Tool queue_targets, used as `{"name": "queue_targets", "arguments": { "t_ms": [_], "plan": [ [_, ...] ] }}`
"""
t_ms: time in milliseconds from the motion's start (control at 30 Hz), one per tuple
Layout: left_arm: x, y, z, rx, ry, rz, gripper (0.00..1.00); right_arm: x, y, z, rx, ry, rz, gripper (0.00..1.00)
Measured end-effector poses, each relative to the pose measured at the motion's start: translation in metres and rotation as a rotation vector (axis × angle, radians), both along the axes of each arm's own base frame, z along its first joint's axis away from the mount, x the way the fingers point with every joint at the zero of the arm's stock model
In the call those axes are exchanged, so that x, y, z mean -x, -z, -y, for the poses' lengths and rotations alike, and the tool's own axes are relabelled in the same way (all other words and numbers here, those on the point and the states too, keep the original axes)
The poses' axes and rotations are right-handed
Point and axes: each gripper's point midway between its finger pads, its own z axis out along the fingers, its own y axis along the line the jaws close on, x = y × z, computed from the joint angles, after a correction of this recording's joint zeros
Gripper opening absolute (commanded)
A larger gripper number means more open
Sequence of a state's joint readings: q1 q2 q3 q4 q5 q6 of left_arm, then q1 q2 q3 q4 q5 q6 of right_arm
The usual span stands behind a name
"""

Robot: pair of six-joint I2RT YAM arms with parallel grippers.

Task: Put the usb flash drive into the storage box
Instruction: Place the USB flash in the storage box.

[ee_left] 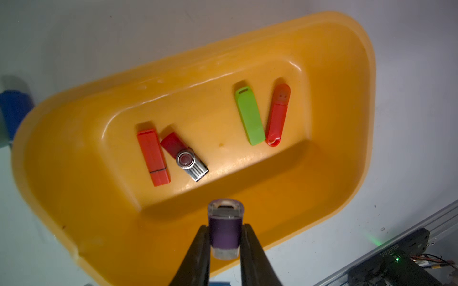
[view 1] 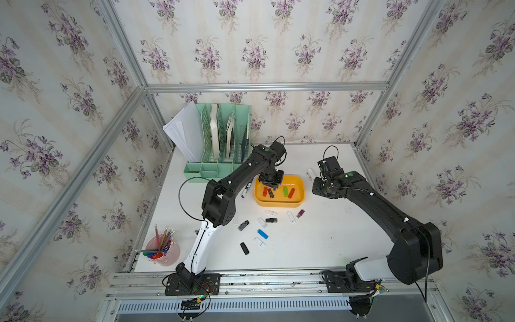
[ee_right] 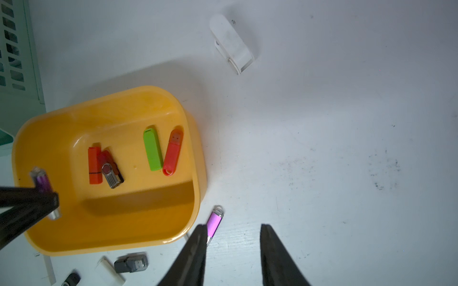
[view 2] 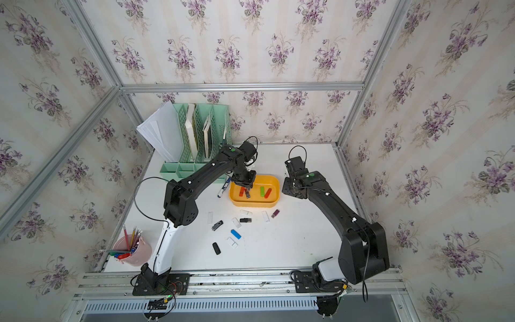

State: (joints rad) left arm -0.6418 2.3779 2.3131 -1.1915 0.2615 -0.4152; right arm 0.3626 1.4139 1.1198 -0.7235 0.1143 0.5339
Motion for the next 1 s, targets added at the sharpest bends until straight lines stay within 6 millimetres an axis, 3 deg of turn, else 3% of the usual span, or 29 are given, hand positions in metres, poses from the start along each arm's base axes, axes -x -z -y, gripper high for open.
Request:
{"name": "queue_targets", "arguments": {
  "t_ms": [267, 833, 900, 1000],
  "plan": [
    [-0.012, 0.031, 0.018, 0.041, 0.009, -0.025, 0.26, 0.014, 0.009, 0.001, -0.029, 0.020, -0.028, 0.41],
    [-0.014, 0.068, 0.022, 0.025, 0.011, -0.057, 0.27, 0.032, 0.035, -0.002, -0.077, 0.022, -0.082, 0.40],
    [-0.014, 0.069, 0.022, 0.024, 0.011, -0.058, 0.30, 0.035, 0.037, -0.002, -0.080, 0.021, -0.090, 0.41],
    [-0.015, 0.062, 0.023, 0.033, 0.008, -0.047, 0.42, 0.036, 0.038, -0.005, -0.092, 0.013, -0.089, 0.43]
  ]
}}
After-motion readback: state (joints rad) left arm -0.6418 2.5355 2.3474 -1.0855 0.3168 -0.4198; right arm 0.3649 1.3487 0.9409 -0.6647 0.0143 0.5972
